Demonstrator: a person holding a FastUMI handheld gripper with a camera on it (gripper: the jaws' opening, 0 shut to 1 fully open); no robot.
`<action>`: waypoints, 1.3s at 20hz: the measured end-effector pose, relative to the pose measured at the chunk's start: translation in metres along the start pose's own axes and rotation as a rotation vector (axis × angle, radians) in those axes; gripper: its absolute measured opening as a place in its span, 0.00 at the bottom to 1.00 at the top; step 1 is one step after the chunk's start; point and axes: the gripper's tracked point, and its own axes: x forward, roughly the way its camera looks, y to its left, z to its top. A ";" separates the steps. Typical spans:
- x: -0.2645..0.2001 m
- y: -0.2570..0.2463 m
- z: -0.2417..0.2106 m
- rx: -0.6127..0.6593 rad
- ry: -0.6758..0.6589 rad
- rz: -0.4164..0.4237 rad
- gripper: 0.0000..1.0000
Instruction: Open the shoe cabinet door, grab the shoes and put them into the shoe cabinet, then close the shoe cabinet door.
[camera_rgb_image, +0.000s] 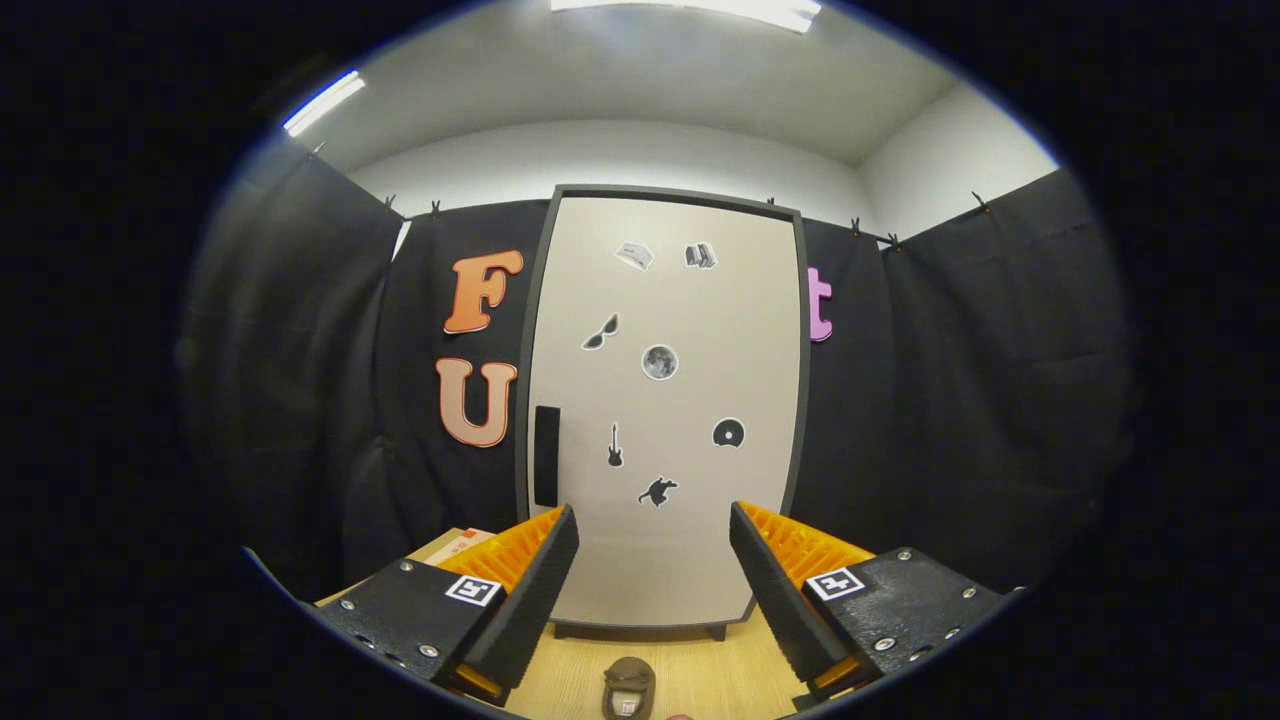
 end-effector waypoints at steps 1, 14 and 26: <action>0.002 0.001 -0.003 0.002 0.008 0.004 0.95; 0.078 0.073 -0.030 0.053 0.085 0.203 0.95; 0.159 0.124 -0.037 0.068 0.097 0.359 0.96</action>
